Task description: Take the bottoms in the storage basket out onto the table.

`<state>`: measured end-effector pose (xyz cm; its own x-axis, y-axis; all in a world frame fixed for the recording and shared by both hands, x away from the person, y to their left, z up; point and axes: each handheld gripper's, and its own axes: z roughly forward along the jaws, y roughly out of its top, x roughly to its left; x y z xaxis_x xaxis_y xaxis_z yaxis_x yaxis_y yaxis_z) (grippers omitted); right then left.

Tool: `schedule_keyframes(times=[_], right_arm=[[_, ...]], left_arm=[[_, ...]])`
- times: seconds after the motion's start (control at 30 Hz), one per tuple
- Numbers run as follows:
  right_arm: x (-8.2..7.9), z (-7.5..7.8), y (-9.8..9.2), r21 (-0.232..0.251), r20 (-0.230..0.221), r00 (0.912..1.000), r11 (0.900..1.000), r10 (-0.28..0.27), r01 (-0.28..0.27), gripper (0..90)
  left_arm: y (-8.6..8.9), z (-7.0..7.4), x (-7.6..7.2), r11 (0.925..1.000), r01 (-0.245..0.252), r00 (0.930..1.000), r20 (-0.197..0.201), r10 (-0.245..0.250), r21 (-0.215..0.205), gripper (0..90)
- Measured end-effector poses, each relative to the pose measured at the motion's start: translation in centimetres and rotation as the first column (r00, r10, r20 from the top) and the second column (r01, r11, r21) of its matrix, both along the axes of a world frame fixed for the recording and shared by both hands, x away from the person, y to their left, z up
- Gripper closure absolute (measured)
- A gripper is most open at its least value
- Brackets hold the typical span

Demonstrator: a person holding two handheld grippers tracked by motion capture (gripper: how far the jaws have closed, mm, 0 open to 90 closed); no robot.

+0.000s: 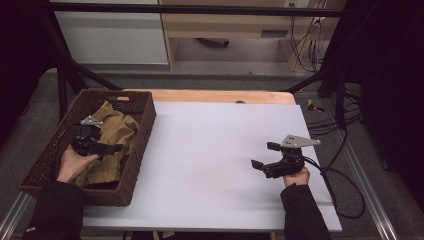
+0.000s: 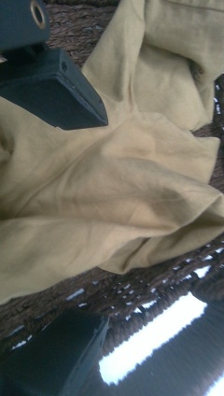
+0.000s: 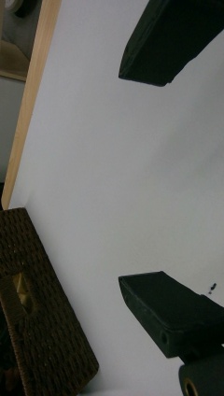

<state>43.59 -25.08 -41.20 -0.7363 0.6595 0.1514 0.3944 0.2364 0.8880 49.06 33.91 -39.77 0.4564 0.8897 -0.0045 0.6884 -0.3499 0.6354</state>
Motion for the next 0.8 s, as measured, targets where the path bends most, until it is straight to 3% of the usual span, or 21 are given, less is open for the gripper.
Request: schedule_keyframes(times=[0.53, 0.8], right_arm=[[0.0, 0.0, 0.0, 0.001, -0.002, 1.0000, 1.000, 0.002, -0.002, 3.7], [0.0, 0.0, 0.0, 0.001, -0.001, 1.0000, 1.000, 0.002, -0.002, 3.7]], left_arm=[[-0.2, -1.6, 0.9, 0.9977, -0.033, 0.9938, -0.104, 0.039, 0.059, 10.0], [-0.3, -2.0, 1.1, 0.9969, -0.039, 0.9908, -0.127, 0.047, 0.068, 18.9]])
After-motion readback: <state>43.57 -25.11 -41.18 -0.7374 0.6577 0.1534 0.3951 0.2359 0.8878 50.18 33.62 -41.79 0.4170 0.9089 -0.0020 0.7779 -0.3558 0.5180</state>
